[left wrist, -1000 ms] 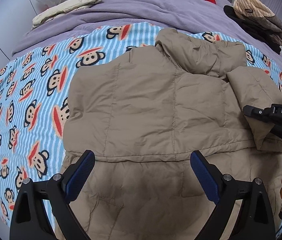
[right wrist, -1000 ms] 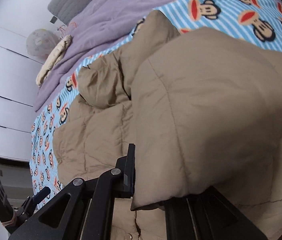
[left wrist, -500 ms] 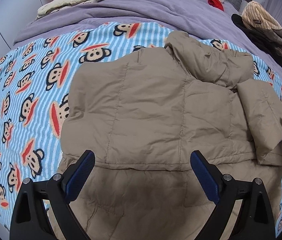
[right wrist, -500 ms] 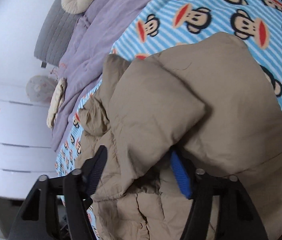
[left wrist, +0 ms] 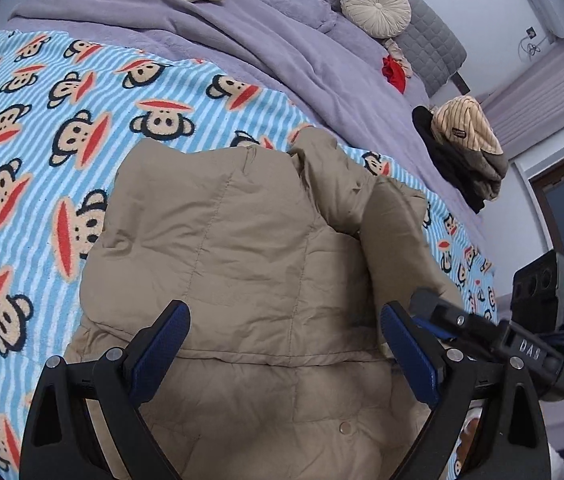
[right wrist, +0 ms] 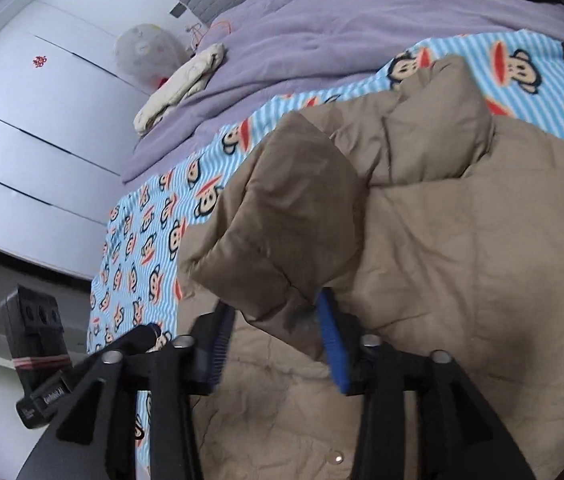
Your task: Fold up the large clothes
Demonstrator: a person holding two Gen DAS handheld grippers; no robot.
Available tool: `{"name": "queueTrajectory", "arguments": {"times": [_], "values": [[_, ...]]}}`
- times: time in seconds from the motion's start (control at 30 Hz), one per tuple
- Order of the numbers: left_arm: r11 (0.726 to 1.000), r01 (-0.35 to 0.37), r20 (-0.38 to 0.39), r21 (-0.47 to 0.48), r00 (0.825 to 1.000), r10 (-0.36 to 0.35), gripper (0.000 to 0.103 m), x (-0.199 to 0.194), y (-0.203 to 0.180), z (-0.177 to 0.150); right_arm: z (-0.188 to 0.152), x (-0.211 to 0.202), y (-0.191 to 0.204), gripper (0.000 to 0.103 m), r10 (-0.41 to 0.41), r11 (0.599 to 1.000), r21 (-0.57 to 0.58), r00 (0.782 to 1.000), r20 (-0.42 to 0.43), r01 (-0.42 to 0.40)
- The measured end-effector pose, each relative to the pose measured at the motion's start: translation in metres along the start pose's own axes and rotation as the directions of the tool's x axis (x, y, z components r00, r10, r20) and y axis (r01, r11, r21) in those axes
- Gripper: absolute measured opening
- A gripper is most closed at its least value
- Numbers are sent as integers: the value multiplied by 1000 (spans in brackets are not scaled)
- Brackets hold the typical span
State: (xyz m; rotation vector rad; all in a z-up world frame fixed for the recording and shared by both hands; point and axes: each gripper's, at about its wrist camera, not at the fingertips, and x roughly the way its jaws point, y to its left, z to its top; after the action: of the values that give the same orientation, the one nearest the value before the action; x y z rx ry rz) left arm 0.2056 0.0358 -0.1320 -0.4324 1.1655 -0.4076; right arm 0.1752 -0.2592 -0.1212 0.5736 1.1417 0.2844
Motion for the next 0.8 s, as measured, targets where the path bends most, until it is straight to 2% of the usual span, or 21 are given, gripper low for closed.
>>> {"name": "queueTrajectory", "arguments": {"times": [0.1,0.17,0.3,0.4,0.43,0.47,0.5,0.53,0.57,0.6,0.63,0.73,0.8], "values": [[999,28,-34,22,999,-27,97,11,-6,1,-18,-1,-7,61,10,1000,24,999,-35,-9],[998,56,-69,32,996,-54,97,26,-12,0,-32,-11,-29,61,-3,997,80,999,-54,7],[995,91,-151,39,985,-84,97,65,-22,-4,-61,-47,-99,61,-51,968,243,997,-65,65],[996,51,-194,79,980,-35,96,96,-33,-6,-76,-79,-156,61,-97,918,383,995,-29,101],[996,45,-198,84,980,-27,87,103,-36,-6,-80,-89,-175,61,-102,893,440,995,-4,93],[995,46,-206,84,978,-28,63,108,-39,-5,-83,-98,-191,61,-96,866,495,995,32,68],[996,49,-219,81,975,-30,49,113,-41,-5,-82,-105,-203,61,-93,846,531,994,63,46],[996,47,-227,78,973,-28,20,116,-43,-4,-81,-112,-216,57,-93,827,562,991,98,22],[996,59,-230,72,972,-41,12,116,-45,-4,-78,-118,-225,46,-96,815,579,987,130,3],[995,67,-215,74,975,-50,12,111,-47,-6,-72,-121,-229,13,-108,815,580,984,144,4],[993,72,-199,93,979,-53,12,105,-49,-10,-65,-124,-232,7,-127,820,572,982,140,24],[990,19,-192,140,981,8,12,101,-48,-22,-43,-127,-229,7,-197,871,479,970,141,108],[991,-11,-215,131,976,39,12,110,-40,-27,-35,-115,-230,7,-221,883,444,970,105,153]]}}
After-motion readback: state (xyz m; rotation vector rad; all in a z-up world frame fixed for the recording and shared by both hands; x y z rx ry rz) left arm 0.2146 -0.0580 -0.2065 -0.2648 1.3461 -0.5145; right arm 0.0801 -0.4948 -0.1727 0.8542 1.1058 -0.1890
